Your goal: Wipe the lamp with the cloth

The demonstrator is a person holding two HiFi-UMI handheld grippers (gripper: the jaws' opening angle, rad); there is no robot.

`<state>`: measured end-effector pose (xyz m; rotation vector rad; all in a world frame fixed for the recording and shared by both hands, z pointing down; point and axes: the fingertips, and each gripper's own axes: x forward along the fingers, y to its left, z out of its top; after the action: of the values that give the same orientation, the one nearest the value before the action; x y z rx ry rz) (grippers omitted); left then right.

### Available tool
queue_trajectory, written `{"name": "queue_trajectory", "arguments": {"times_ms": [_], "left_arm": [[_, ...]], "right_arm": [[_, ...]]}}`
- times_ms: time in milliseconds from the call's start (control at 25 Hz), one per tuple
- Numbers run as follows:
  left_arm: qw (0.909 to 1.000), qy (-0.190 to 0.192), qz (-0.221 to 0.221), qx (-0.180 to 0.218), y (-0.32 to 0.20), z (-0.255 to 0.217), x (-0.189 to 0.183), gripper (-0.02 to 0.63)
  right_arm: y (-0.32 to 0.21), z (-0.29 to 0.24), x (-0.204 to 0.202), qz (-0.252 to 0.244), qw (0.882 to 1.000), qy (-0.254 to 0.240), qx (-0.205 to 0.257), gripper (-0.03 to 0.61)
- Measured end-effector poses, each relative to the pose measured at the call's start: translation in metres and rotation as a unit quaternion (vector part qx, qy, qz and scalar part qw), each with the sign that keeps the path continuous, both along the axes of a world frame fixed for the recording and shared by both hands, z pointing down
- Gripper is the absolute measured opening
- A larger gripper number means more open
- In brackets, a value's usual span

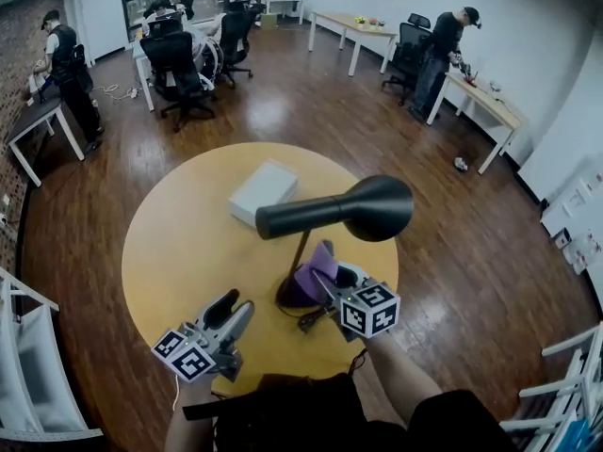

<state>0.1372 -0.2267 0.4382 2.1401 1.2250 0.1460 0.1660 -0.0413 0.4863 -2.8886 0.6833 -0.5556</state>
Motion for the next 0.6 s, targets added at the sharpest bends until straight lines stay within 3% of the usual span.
{"name": "queue_trajectory", "arguments": {"times_ms": [120,320,440,600], "left_arm": [[0.9999,0.01,0.006,-0.009,0.003,-0.002,0.0,0.209],[0.9996,0.025,-0.004,-0.012,-0.014,-0.008,-0.002,0.209],[0.9994,0.027,-0.018,-0.012,-0.03,-0.008,-0.002,0.208],[0.9989,0.03,-0.033,-0.017,-0.044,-0.01,-0.001,0.208]], "right_arm": [[0.008,-0.039,0.012,0.027,0.999,0.007,0.019,0.121],[-0.004,-0.111,0.022,0.041,0.996,0.083,0.013,0.121],[-0.004,-0.125,0.023,0.062,0.991,0.109,-0.036,0.118],[-0.006,-0.118,0.023,0.064,0.978,0.136,-0.141,0.115]]}}
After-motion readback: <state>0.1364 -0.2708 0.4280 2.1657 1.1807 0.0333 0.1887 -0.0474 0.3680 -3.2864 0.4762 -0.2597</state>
